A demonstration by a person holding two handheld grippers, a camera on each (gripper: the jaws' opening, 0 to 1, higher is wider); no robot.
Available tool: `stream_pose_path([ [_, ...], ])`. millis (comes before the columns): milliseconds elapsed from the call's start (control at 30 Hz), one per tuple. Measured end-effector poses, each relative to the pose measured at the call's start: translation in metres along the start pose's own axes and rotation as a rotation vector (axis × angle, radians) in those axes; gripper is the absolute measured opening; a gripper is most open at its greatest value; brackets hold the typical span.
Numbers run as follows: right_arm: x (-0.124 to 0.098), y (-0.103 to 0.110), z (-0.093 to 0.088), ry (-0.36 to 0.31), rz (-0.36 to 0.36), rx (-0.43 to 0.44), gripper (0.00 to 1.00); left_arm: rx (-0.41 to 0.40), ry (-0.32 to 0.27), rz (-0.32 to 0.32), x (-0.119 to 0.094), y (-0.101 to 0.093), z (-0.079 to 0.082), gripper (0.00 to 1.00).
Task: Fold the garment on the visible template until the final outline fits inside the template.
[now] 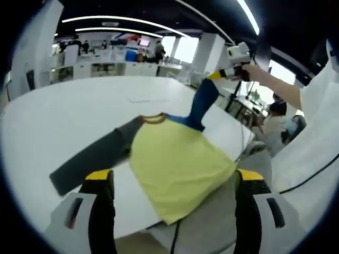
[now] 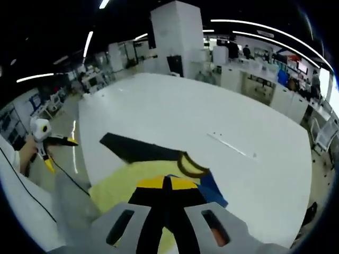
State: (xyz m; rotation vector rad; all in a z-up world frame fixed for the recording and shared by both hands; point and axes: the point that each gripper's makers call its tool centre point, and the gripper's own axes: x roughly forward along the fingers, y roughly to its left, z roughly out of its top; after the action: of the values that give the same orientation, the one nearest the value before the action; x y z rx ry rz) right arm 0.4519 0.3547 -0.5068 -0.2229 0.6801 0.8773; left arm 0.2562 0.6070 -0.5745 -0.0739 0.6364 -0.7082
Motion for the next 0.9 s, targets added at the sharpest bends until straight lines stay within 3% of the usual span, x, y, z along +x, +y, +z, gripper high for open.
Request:
stream_pose_path([
  [200,0.012,0.018,0.005,-0.004,0.064,0.007,0.02,-0.009,0.004,0.004,-0.001,0.0,-0.004,0.91],
  [500,0.033,0.028,-0.004,0.038,0.085,-0.021,0.02,-0.012,0.007,0.007,-0.003,0.0,-0.006,0.9],
  [900,0.049,0.034,0.0,0.02,0.113,0.066,0.02,-0.024,0.01,0.01,-0.003,0.001,-0.008,0.9],
])
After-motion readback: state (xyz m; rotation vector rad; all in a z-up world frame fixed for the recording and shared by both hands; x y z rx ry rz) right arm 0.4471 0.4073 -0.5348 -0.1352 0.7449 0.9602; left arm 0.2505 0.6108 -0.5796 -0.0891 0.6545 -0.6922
